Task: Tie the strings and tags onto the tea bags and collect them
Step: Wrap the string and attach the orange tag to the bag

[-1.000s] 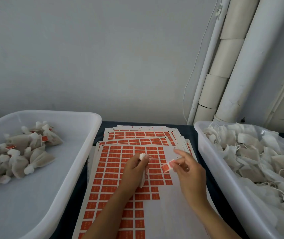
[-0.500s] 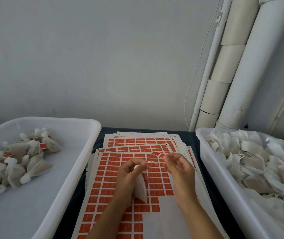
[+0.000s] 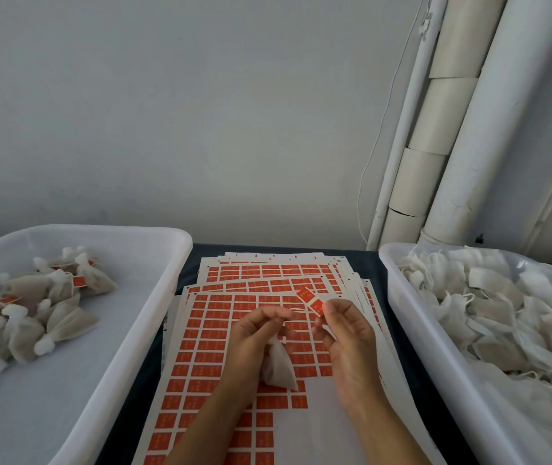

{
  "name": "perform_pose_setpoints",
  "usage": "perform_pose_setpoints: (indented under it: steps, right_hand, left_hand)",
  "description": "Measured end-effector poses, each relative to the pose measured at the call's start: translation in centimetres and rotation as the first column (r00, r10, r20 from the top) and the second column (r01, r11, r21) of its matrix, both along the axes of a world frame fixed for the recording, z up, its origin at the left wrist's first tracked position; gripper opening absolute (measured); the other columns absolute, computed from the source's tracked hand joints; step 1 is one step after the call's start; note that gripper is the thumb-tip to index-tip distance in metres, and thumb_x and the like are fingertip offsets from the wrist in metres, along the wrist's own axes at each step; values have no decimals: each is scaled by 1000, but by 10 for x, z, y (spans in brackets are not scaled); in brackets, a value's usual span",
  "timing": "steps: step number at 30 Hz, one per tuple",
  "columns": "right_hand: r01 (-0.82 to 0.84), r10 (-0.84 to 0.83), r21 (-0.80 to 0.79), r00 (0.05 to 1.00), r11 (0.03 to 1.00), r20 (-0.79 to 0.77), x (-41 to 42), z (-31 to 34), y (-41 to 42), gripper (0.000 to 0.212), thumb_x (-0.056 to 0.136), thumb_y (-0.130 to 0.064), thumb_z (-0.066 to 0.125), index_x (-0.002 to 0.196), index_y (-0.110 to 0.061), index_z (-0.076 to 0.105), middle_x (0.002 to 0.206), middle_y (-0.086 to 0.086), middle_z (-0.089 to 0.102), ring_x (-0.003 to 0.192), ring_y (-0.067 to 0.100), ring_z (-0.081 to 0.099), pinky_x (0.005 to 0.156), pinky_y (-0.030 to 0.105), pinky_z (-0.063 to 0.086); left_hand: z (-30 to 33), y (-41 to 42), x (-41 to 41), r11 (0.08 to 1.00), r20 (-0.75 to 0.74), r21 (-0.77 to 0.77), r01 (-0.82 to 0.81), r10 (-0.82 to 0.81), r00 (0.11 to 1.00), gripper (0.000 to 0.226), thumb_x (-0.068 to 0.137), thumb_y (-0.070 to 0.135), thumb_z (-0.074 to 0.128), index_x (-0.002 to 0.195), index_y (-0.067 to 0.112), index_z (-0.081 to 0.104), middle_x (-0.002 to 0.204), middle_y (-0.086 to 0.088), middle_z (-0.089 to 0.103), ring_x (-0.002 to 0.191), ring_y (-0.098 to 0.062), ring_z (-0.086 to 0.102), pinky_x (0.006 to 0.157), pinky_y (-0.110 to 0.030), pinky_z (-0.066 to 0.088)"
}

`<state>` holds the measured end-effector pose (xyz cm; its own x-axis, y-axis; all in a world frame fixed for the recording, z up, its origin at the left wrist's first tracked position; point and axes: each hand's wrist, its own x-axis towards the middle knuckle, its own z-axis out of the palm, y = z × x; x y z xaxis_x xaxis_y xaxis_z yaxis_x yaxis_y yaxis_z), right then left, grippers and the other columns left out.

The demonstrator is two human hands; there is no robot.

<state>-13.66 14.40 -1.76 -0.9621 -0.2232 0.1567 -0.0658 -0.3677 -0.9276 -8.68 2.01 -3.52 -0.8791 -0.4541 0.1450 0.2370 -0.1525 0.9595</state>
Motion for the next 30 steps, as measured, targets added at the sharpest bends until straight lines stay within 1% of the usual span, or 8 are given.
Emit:
perform_pose_setpoints:
  steps: [3,6,11,13,16,19,26,30]
  right_hand:
    - [-15,15,20,999,1000,-30,-1,3,4,10,74,-39,63,80,-33,68,95,-6,71,88,18,69,75,31,54]
    - [-10,15,62,996,998,-87,-6,3,10,12,77,-35,63,82,-25,66,85,-3,71,80,19,68,72,26,55]
    - [12,45,274,979,962,-200,-9,3,13,23,77,-37,63,89,-18,62,87,-11,70,81,10,68,65,14,52]
    - [-1,67,318,978,948,-197,-9,0,11,13,82,-31,64,88,-19,62,86,-11,70,82,8,67,65,14,52]
    - [25,58,390,979,920,-198,-9,-4,8,8,84,-29,63,85,-21,62,86,-11,68,84,8,66,68,14,52]
    - [21,56,406,982,913,-178,-10,-5,7,8,84,-28,64,85,-20,62,86,-8,69,83,10,67,70,16,54]
    - [28,43,418,987,908,-158,-10,-6,6,8,83,-25,67,84,-18,64,84,-7,70,79,9,68,66,17,55]
    - [50,24,426,986,903,-165,-11,-6,7,8,83,-24,68,84,-18,63,85,-7,70,80,12,68,70,21,56]
  left_hand:
    - [2,0,1,998,-4,-2,58,-58,998,28,94,9,49,88,19,75,101,-4,72,73,-16,65,63,-27,53]
    - [4,1,3,994,-9,-15,104,-104,994,29,94,8,50,96,22,75,106,-1,72,75,-18,67,65,-28,54]
    - [2,3,2,993,78,-15,120,-118,990,24,90,12,56,106,25,69,80,-8,74,69,-18,69,63,-19,53]
    - [4,5,2,986,71,-54,159,-155,985,26,90,12,56,112,22,68,87,-5,74,73,-17,70,65,-20,53]
    - [8,8,4,979,30,-102,175,-173,985,35,90,7,57,106,35,71,106,8,71,75,-17,70,67,-20,53]
    - [10,9,3,980,19,-111,167,-165,986,41,89,2,57,104,38,70,113,14,68,79,-19,71,71,-19,53]
    - [9,10,3,976,16,-107,192,-191,981,42,89,0,56,106,35,70,113,11,69,82,-22,71,71,-20,54]
    - [8,10,3,976,17,-93,197,-196,980,39,89,1,57,106,34,70,112,10,69,79,-20,71,68,-20,54]
